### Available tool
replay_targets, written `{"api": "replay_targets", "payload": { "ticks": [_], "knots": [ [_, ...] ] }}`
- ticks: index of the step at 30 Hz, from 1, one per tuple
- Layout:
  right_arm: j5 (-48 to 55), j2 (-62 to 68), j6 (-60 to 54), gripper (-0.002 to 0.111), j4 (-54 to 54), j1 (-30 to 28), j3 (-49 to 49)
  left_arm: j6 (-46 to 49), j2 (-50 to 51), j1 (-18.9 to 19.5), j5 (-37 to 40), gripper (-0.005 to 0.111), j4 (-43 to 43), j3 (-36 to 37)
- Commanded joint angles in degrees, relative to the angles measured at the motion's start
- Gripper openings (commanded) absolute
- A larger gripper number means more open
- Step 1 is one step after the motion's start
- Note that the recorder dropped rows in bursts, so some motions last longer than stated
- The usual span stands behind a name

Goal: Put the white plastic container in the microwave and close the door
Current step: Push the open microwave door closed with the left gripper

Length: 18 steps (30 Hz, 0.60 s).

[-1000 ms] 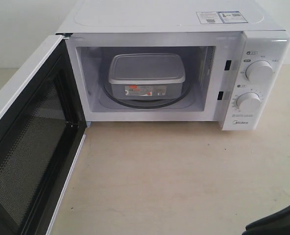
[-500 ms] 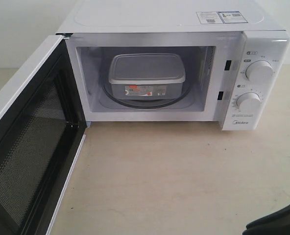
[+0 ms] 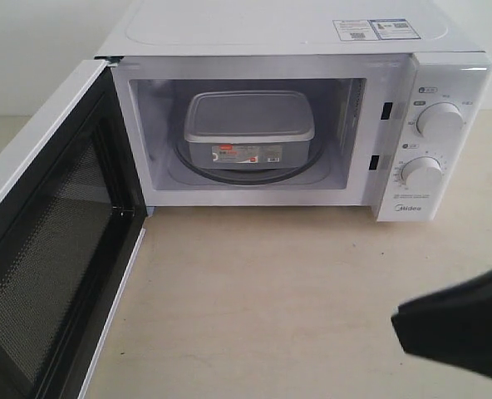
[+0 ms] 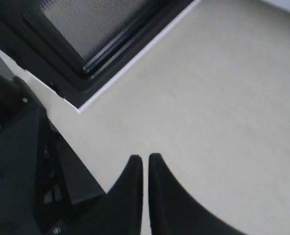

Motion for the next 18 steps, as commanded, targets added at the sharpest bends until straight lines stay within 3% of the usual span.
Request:
{"api": "replay_targets", "payload": {
  "ticks": [1, 10, 18],
  "knots": [
    [-0.5, -0.2, 0.4, 0.000, -1.5, -0.1, -7.5, 8.4, 3.8, -0.3, 0.0, 0.004, -6.2, 3.0],
    [7.8, -0.2, 3.2, 0.000, -10.4, -0.1, -20.4, 11.4, 8.9, -7.1, 0.0, 0.004, -8.8, 4.1],
    [9.1, -1.3, 6.3, 0.000, -14.9, -0.1, -22.3, 21.7, 13.1, -14.1, -0.6, 0.004, -22.8, 4.0]
  ]
}}
